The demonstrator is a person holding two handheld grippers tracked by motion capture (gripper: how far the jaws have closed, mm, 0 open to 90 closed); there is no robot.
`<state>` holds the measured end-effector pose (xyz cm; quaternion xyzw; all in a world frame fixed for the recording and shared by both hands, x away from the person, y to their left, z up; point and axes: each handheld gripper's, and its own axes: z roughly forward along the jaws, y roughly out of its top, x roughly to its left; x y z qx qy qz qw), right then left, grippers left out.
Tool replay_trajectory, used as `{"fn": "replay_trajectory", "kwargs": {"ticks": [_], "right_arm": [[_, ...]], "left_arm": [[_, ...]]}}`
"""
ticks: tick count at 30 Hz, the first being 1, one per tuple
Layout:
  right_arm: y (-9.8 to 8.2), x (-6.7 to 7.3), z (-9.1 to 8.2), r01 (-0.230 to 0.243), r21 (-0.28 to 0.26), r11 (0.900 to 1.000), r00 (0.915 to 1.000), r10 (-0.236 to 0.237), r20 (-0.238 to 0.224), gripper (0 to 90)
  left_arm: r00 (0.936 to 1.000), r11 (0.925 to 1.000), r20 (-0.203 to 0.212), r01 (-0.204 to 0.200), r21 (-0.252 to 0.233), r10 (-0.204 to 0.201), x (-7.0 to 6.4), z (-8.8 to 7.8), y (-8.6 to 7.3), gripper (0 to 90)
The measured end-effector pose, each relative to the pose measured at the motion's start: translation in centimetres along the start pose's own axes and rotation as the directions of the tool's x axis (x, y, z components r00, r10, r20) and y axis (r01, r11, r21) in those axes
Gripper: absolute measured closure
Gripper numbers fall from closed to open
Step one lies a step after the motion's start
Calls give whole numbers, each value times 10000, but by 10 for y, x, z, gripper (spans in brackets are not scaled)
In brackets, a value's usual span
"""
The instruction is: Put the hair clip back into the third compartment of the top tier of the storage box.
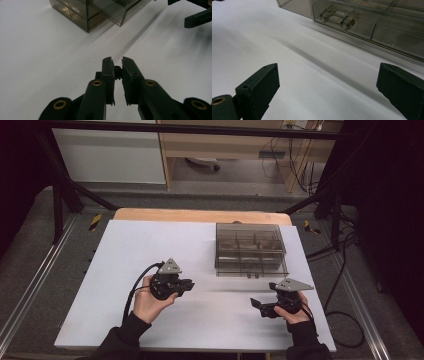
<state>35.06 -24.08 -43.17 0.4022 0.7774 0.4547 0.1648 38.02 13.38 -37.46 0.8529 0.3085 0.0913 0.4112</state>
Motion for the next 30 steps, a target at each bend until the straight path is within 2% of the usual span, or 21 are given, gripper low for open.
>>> {"fn": "replay_trajectory", "kwargs": {"ticks": [16, 30], "right_arm": [[0, 0, 0, -21, 11, 10000, 10000, 21, -8, 52], [0, 0, 0, -5, 0, 10000, 10000, 5, -22, 52]], "left_arm": [[9997, 9997, 78, -244, -42, 245, -4, 0, 17, 803], [9995, 9996, 188, -253, -127, 256, -7, 7, 27, 804]]}}
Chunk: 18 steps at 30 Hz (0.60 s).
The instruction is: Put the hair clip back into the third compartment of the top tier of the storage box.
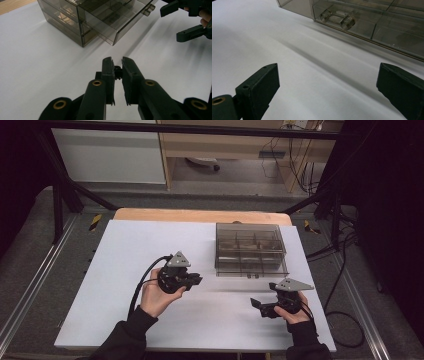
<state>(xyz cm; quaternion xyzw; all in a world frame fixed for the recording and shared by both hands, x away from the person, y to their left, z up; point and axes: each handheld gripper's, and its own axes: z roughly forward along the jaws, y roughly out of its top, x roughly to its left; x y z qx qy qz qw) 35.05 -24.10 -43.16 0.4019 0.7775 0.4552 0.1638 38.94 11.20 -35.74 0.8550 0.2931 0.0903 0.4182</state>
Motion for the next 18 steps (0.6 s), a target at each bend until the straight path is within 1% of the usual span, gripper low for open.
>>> {"fn": "replay_trajectory", "kwargs": {"ticks": [8, 18], "right_arm": [[0, 0, 0, -23, 14, 10000, 10000, 23, -9, 52], [0, 0, 0, -20, 12, 10000, 10000, 20, -15, 52]], "left_arm": [[10000, 9999, 37, -89, -105, 90, -4, 2, 8, 804], [9997, 9998, 123, -187, -96, 188, -8, 8, 16, 803]]}}
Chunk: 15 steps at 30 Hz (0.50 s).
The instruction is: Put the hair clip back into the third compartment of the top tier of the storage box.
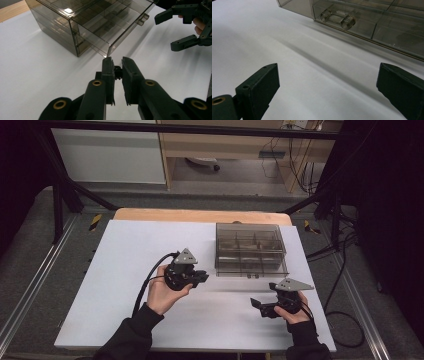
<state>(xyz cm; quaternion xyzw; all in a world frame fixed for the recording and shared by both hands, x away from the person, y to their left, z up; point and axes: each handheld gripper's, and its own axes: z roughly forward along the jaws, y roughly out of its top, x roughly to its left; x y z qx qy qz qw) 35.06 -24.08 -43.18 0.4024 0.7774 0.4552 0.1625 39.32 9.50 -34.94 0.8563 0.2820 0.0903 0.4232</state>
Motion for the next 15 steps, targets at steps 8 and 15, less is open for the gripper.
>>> {"fn": "replay_trajectory", "kwargs": {"ticks": [8, 15], "right_arm": [[0, 0, 0, -6, 20, 10000, 10000, 6, -5, 52], [0, 0, 0, -5, 10, 10000, 10000, 5, -15, 52]], "left_arm": [[10000, 10000, 74, -50, -13, 50, -3, 5, 7, 803], [9998, 9999, 150, -150, -8, 150, -6, 11, 13, 803]]}}
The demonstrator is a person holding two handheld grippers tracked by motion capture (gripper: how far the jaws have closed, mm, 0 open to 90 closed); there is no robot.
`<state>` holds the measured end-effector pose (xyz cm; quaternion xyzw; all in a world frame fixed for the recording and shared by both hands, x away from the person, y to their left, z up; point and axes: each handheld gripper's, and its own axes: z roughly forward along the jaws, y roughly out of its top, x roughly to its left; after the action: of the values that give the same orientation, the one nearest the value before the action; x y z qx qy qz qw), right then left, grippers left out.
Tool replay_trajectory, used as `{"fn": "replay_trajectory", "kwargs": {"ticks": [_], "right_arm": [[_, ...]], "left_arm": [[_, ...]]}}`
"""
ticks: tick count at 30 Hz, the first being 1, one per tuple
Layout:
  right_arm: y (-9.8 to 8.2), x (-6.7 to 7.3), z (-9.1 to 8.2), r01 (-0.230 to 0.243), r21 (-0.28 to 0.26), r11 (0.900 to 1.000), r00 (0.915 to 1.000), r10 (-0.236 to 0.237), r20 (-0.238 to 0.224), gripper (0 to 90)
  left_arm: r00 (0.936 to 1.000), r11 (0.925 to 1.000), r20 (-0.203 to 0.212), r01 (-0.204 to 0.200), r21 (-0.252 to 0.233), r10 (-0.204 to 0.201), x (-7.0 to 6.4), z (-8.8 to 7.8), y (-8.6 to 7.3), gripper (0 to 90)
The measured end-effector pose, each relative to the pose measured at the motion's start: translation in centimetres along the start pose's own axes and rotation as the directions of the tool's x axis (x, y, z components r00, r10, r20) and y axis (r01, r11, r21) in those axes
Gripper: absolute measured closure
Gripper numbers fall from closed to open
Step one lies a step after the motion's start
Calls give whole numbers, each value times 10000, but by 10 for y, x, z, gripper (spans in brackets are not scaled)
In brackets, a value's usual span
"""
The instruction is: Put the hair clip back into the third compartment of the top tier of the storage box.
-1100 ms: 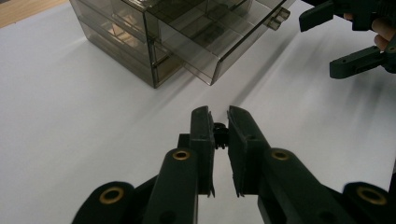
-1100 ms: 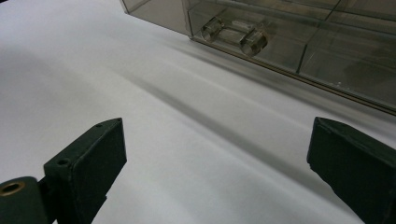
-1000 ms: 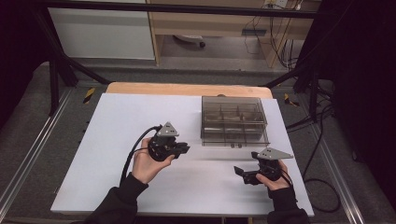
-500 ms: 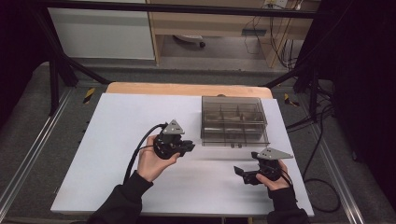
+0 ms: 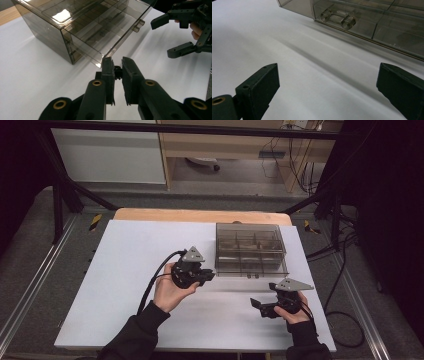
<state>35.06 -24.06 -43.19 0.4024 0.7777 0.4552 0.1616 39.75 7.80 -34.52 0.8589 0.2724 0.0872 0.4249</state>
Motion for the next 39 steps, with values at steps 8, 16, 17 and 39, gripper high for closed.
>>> {"fn": "replay_trajectory", "kwargs": {"ticks": [8, 16, 17, 39], "right_arm": [[0, 0, 0, -14, 0, 10000, 10000, 14, -11, 52], [0, 0, 0, -1, 7, 10000, 10000, 1, -11, 52], [0, 0, 0, -1, -7, 10000, 10000, 1, -22, 52], [0, 0, 0, 1, 0, 10000, 10000, -1, -35, 52]], "left_arm": [[10000, 10000, 62, -1, -6, 1, -2, 6, 4, 803], [9999, 10000, 122, 9, -9, -9, -3, 13, 8, 804], [9999, 10000, 140, 17, -8, -17, -4, 14, 8, 803], [9997, 10000, 236, -54, -3, 54, -10, 29, 19, 804]]}}
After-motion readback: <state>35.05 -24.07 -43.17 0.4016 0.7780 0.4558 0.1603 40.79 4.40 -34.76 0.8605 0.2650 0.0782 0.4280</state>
